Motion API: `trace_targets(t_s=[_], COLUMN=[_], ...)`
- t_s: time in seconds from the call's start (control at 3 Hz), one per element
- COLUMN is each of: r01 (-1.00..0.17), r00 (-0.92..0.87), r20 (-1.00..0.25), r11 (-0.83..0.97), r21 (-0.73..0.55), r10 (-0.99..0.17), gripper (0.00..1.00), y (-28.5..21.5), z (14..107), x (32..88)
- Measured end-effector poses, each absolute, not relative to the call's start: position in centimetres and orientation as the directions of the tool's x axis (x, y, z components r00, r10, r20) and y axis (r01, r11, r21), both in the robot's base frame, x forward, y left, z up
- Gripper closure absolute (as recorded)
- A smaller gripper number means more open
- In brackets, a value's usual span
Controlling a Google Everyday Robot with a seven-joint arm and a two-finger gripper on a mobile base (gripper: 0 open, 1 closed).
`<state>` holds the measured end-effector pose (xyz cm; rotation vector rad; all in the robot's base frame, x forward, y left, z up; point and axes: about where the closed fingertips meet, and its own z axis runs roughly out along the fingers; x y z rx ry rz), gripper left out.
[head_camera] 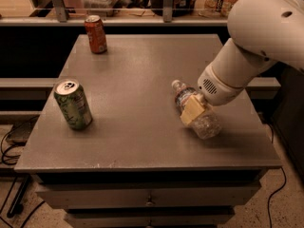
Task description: Move water bottle near coke can
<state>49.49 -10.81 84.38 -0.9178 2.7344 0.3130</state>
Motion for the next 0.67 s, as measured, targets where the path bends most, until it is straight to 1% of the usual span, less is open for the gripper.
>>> trace_targets(t_s=[0.33, 0.67], r01=[-0.646, -0.692], r00=[-0.736, -0.677], r20=[-0.31, -0.339], r11=[0.761, 0.722], r21=[0.057, -0.008], r10=[-0.601, -0.653], gripper=[0.86, 1.0], y=[-10.4, -9.9], z=[86.2, 88.7], x=[49.9, 51.3])
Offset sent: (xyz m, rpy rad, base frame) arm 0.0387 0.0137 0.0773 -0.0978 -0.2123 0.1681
